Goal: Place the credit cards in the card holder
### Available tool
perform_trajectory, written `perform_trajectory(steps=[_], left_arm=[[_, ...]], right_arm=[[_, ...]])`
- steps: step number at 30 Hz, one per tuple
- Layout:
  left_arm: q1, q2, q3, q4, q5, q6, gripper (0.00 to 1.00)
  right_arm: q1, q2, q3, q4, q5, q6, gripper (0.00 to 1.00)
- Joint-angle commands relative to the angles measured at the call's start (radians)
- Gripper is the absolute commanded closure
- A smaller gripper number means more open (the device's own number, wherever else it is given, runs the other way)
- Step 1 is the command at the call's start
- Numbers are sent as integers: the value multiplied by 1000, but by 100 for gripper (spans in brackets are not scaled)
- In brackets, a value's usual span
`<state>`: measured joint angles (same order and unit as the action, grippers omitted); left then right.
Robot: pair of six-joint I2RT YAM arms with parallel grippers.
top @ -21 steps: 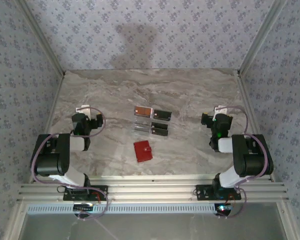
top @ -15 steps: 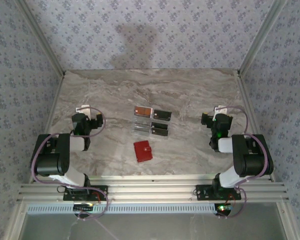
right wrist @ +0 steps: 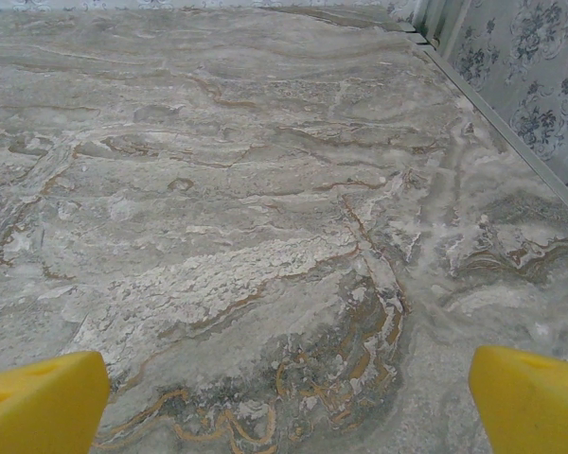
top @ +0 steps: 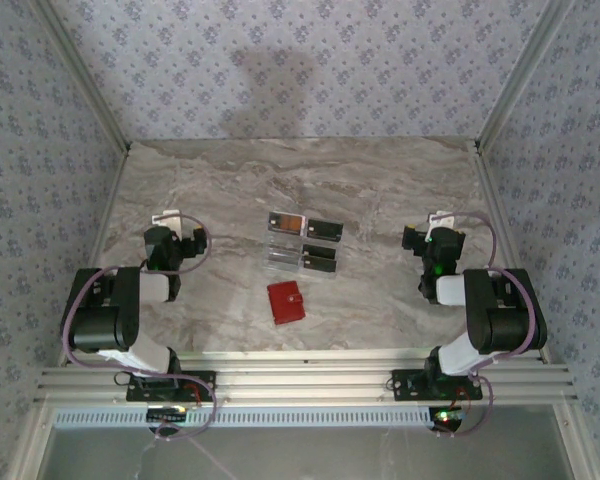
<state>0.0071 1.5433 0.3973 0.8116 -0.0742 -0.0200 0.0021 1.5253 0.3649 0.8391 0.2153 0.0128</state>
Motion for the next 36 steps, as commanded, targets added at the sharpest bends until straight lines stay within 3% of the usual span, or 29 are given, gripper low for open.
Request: perform_trajectory(steps=[1, 6, 8, 12, 16, 20, 23, 27, 32, 36], left_arm=[[10, -6, 18, 2, 17, -12, 0], [9, -17, 20, -8, 36, -5, 1], [8, -64, 41, -87, 35, -5, 0], [6, -159, 113, -278, 2, -11, 0], [-1, -268, 189, -435, -34, -110, 0], [-18, -359, 324, -701, -28, -262, 0], [-52, -406, 409, -910, 2, -329, 1], [-117, -481, 426, -1068, 37, -379, 1], [-177, -538, 352, -1056, 88, -472, 0], [-262, -480, 346, -993, 97, -497, 0]], right_arm=[[-7, 0, 6, 15, -14, -4, 0], [-1, -22, 5, 17, 19, 1, 0], [9, -81, 26, -77, 27, -13, 0], [30, -220, 211, -484, 94, 73, 0], [-6, -260, 431, -850, -60, 339, 0], [-5, -271, 508, -975, -251, 369, 0], [62, -315, 515, -1041, -299, 350, 0], [228, -346, 538, -1191, -230, 313, 0], [436, -394, 456, -1225, -167, 388, 1], [555, -399, 395, -1192, -133, 491, 1]])
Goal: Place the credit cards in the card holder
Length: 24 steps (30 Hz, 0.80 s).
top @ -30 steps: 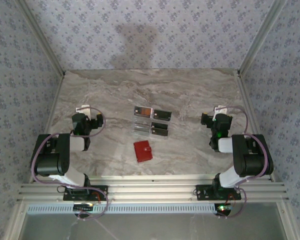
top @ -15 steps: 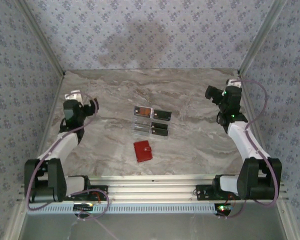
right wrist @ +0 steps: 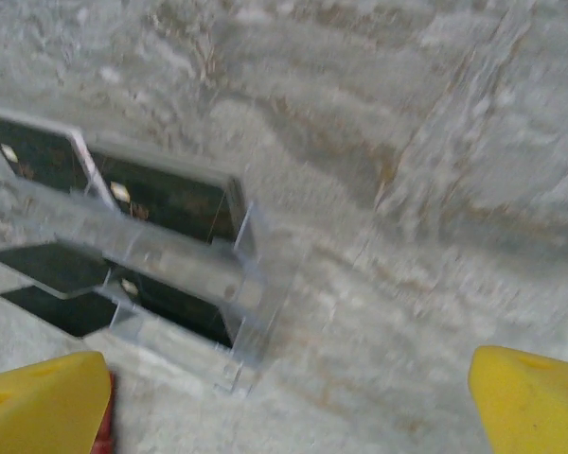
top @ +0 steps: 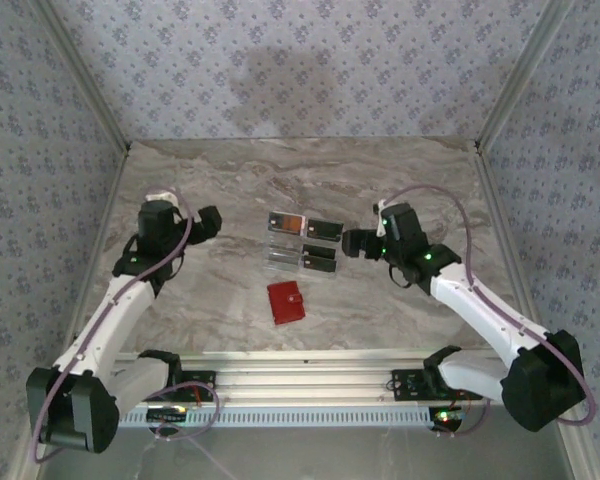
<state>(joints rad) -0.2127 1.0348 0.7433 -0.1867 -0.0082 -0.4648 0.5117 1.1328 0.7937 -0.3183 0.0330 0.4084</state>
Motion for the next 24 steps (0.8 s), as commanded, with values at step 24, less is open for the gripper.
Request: perform_trajectory(steps=[24], left_arm=[[-296, 570, 222, 257, 71, -120, 0]], right_arm=[[154, 223, -119, 104, 164, 213, 0]])
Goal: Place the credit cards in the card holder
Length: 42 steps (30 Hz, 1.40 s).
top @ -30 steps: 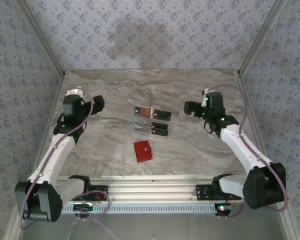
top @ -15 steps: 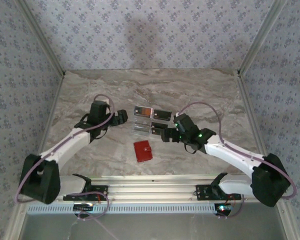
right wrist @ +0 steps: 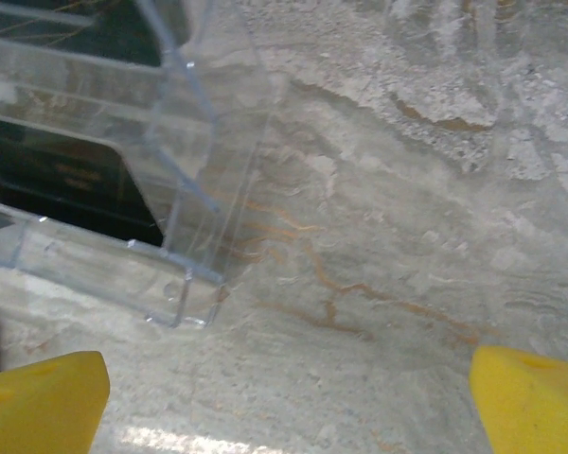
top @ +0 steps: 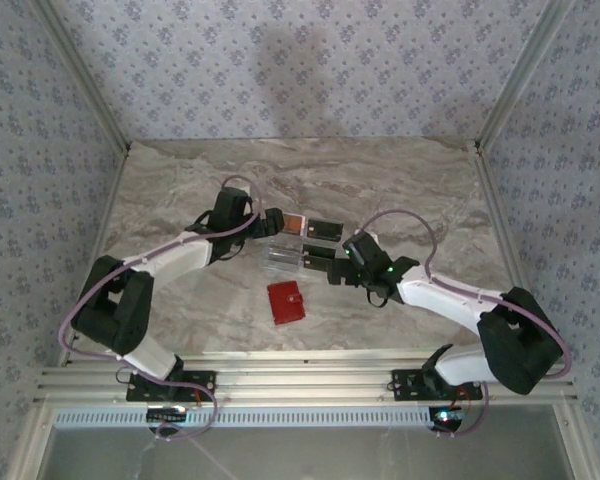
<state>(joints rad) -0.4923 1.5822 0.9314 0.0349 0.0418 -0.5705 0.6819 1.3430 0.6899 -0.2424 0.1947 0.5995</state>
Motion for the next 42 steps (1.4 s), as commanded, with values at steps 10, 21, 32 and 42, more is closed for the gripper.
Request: perform_trajectory(steps=[10, 21, 32, 42], left_arm=[[-79, 98, 74, 73, 18, -35, 0], [-144, 146, 117, 85, -11, -44, 0], [-207, 232, 219, 96, -18, -60, 0], [-261, 351, 367, 88, -17, -68, 0]], right_arm=[[-69, 49, -27, 82, -24, 56, 0], [-147, 48, -33, 91, -22, 74, 0], [-290, 16, -45, 75, -49, 60, 0], [-436, 9, -43, 80, -97, 38, 0]])
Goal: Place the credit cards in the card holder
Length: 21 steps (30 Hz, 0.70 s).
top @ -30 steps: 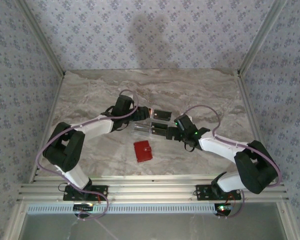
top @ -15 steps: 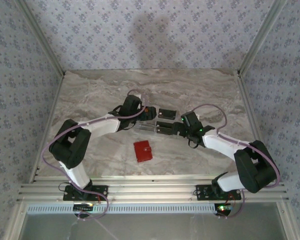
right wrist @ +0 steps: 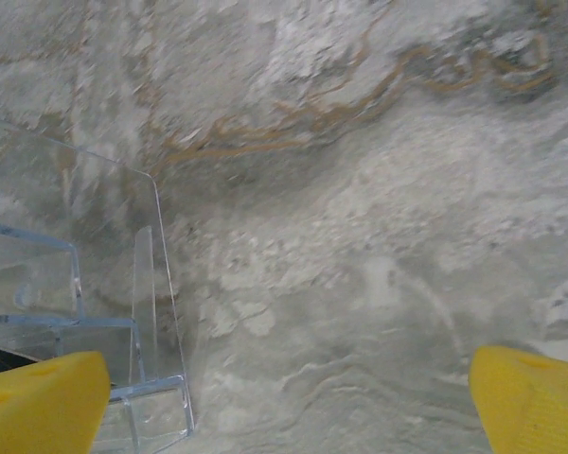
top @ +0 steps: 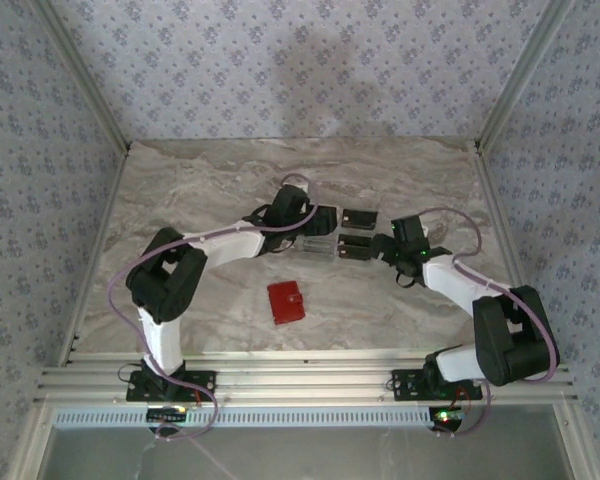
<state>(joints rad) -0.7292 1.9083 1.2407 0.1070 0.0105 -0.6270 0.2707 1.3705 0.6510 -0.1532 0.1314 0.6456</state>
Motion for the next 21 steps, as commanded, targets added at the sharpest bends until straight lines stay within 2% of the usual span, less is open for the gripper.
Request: perform_trajectory(steps=[1, 7, 14, 18, 21], left_arm=[[-27, 34, 71, 13, 14, -12, 0], [-28, 35, 99, -18, -28, -12, 0], [1, -44, 57, -51, -62, 4, 0], [30, -109, 17, -58, -74, 0, 0], [54, -176, -21, -63, -76, 1, 0]], right_arm=[[-35, -18, 0, -10, -41, -8, 0], [-53, -58, 11, -51, -87, -56, 1], [-46, -216, -16, -144, -136, -64, 1], [-14, -320, -20, -210, -149, -60, 2], [46, -370, 1, -259, -156, -60, 4]])
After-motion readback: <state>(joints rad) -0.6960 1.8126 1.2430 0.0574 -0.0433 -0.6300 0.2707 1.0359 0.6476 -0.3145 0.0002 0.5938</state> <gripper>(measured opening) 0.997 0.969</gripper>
